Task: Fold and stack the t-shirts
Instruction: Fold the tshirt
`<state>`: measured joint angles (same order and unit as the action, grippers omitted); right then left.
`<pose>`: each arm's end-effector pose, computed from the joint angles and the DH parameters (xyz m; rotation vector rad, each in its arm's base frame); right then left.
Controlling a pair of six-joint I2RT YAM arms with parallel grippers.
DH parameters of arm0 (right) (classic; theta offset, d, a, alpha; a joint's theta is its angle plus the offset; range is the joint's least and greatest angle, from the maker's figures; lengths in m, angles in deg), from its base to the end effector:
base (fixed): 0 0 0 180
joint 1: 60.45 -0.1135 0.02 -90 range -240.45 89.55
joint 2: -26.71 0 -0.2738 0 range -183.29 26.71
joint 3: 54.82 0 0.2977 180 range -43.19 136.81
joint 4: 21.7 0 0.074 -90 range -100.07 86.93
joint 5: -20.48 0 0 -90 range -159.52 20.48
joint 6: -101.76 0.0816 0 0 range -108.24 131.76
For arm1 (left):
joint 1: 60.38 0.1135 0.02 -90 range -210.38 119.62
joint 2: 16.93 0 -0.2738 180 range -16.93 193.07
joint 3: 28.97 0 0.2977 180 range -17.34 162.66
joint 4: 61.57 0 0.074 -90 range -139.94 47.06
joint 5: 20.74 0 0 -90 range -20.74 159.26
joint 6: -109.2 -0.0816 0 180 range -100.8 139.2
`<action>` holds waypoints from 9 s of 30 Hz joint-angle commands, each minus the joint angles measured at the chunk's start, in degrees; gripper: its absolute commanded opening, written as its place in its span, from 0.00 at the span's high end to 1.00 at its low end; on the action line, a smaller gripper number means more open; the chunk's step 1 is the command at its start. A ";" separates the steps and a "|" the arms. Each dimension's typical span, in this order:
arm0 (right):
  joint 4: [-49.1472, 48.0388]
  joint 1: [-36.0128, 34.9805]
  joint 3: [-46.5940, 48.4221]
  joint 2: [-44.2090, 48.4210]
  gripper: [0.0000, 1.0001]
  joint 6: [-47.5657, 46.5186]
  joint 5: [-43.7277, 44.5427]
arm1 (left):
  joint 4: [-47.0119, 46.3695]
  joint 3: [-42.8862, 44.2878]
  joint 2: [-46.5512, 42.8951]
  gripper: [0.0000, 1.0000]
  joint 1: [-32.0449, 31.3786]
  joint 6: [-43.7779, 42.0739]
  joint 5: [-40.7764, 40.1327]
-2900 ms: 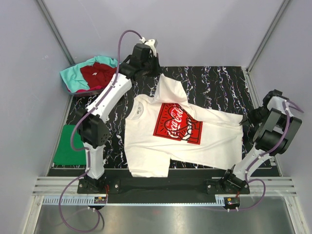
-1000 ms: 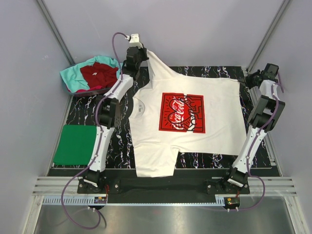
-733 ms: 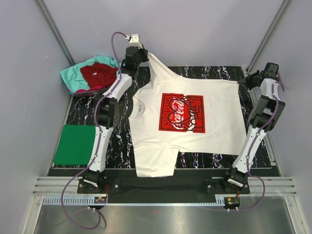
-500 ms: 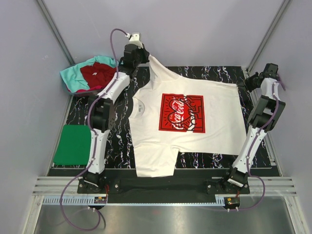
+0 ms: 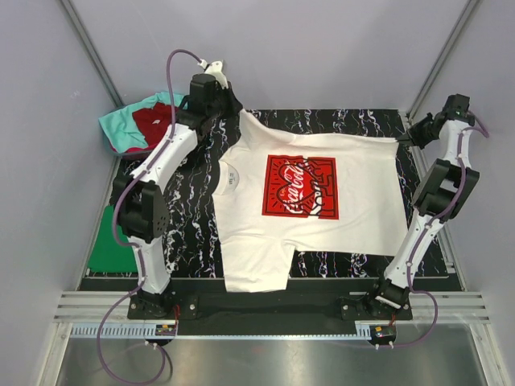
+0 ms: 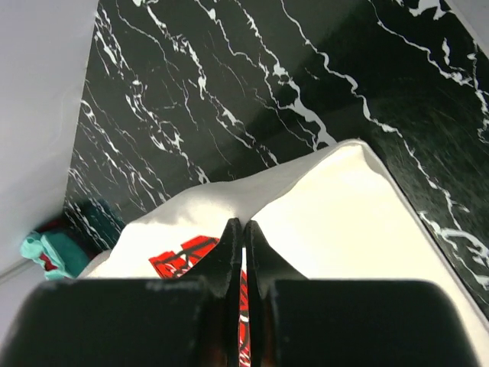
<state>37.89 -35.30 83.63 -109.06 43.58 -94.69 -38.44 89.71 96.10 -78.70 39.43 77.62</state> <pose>0.5527 -0.2212 0.1945 1.0580 2.3013 0.6069 0.5383 -0.1907 0.3483 0.0707 1.9152 -0.5954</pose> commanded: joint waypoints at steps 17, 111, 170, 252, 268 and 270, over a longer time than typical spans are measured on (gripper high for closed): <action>2.57 1.04 -18.80 15.44 1.00 -7.12 7.24 | 10.90 -21.78 -20.57 1.00 -2.76 6.84 5.00; -0.49 1.93 -26.28 15.08 0.45 -9.93 18.23 | 8.19 -45.88 -35.43 0.24 -4.26 3.96 -4.57; -2.88 -0.19 -13.80 4.72 0.18 -17.13 15.32 | 15.40 1.60 15.57 0.82 3.03 22.50 -11.44; 1.87 -19.26 -42.62 38.03 0.14 -13.09 16.20 | 17.85 -42.45 -13.19 0.78 -18.41 -15.83 -12.84; -1.56 -6.35 -45.62 29.25 0.30 0.00 12.25 | 31.90 -24.99 -18.82 1.00 -20.17 -10.39 -13.99; -1.82 -4.85 -45.00 27.67 0.31 0.35 11.90 | 32.87 -22.33 -18.47 1.00 -20.43 -10.30 -13.46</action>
<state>37.79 -41.47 37.78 -80.42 41.74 -81.13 -8.21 61.73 80.71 -98.42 27.80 64.42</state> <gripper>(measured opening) 0.693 0.016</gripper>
